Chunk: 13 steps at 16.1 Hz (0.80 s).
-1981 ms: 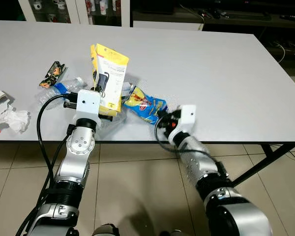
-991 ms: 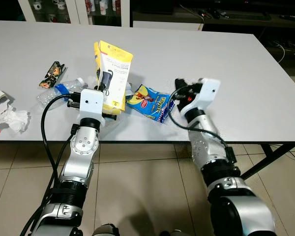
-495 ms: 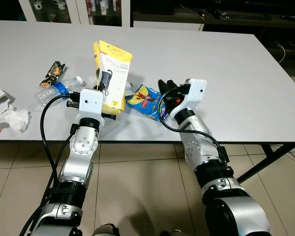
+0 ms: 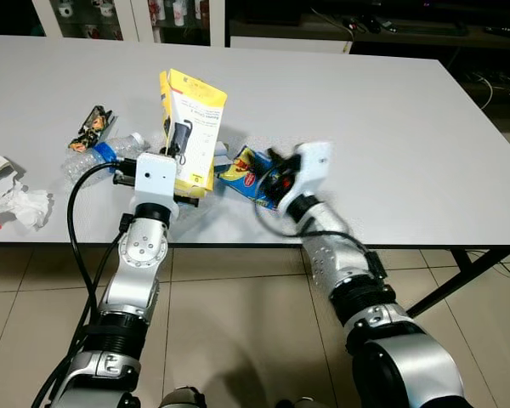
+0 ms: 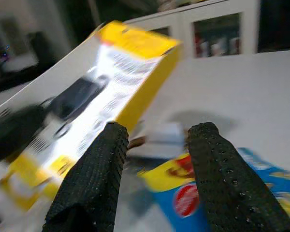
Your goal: Picking trash to rubbish bin
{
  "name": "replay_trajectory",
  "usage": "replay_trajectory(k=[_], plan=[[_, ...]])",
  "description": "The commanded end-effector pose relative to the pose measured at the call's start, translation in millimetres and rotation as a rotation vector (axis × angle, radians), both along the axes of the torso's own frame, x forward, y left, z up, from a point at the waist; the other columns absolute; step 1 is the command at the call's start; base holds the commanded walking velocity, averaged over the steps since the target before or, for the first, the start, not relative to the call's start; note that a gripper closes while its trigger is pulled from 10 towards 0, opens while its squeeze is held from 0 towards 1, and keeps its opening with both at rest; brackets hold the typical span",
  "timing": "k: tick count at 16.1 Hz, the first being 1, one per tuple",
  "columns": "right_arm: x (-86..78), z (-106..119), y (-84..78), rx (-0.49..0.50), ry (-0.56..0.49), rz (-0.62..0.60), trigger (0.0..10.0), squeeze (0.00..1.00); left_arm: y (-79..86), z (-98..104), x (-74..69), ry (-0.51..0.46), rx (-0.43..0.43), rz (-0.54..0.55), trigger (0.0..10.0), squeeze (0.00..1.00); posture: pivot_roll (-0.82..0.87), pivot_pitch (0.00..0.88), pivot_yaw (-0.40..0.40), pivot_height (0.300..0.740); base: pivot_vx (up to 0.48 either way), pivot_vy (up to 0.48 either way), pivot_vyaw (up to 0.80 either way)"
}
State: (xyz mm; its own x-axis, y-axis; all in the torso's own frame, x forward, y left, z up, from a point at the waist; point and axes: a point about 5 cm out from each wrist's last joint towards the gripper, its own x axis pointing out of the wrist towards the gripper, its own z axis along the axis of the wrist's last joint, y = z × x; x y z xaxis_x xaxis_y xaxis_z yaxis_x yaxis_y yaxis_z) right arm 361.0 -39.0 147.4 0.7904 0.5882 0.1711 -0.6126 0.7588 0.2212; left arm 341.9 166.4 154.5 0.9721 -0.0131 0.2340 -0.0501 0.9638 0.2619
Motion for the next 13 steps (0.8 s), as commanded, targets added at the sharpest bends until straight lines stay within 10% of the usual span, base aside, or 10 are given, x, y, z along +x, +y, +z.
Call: replay_trajectory(k=[1, 12, 13], plan=[[-5.6, 0.1, 17.9, -0.034, -0.025, 0.085, 10.0, 0.0, -0.8, 2.6, -1.7, -0.013, 0.021, -0.018, 10.0, 0.0, 0.08, 0.082, -0.086, 0.74, 0.0, 0.0, 0.0], [-10.2, -20.8, 21.0, -0.079, 0.034, 0.085, 10.0, 0.0, 9.7, 1.7, -17.2, -0.008, 0.058, -0.02, 10.0, 0.0, 0.12, 0.13, -0.087, 0.74, 0.0, 0.0, 0.0], [-6.6, -15.1, 19.0, -0.069, 0.021, 0.067, 10.0, 0.4, 9.2, 1.2, -18.7, -0.005, 0.06, -0.023, 10.0, 0.0, 0.12, 0.139, -0.083, 0.74, 0.0, 0.0, 0.0]])
